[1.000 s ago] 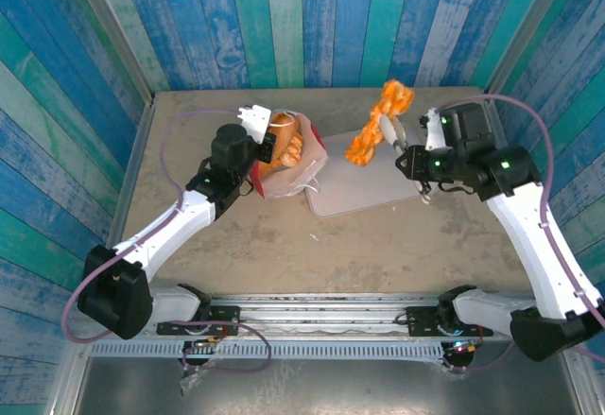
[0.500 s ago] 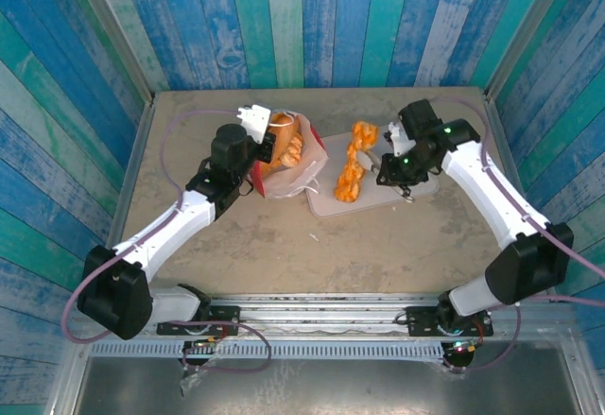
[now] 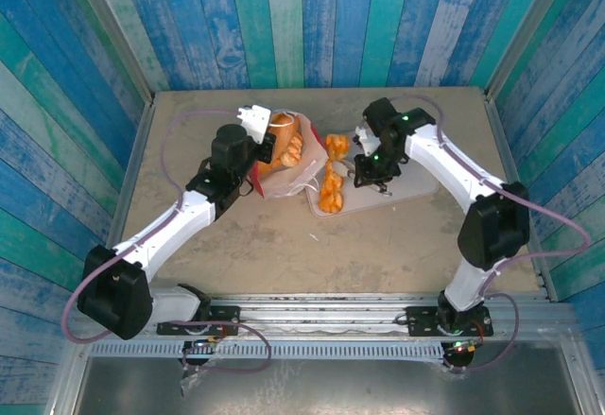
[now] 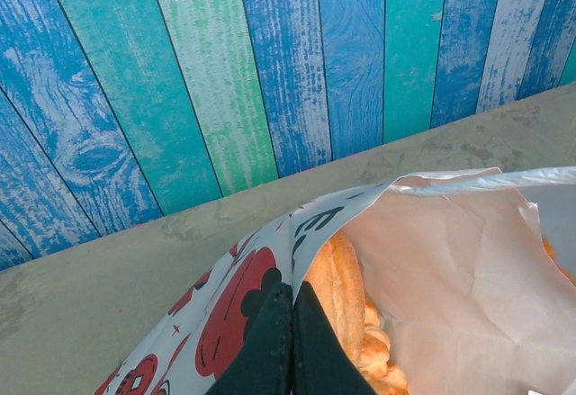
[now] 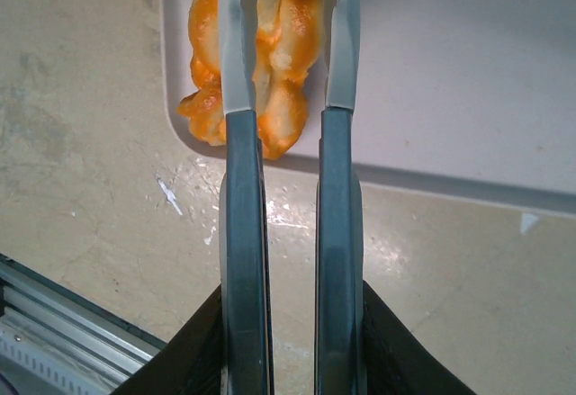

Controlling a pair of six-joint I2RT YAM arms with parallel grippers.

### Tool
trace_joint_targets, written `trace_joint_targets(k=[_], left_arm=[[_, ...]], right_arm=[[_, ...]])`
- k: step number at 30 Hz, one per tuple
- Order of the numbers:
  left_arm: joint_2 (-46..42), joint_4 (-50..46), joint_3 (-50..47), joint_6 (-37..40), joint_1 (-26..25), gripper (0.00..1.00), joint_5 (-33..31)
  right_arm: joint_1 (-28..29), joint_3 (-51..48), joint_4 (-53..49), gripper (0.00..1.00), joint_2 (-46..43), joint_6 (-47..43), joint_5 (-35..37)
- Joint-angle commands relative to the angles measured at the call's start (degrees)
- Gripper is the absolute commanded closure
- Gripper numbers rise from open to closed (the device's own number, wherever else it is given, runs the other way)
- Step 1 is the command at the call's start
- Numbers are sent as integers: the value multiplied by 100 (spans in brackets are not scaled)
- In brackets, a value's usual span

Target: Take the fake bread out of the paper bag

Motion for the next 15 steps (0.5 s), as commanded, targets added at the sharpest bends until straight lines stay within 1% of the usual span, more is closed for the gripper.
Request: trace_joint_targets(k=[1,12,15], left_arm=[[-340,164,-48,-30,-11,100,-112],[-323,179,-26,-29,-11,100,-143],[-314,181,-22,-31,-11,100,-150]], right_arm=[[63,383,-180,80,330,-179,144],[147,1046,-226,61,1181,-364,-31],[147,1114,-226,58,1317,-405,-94]])
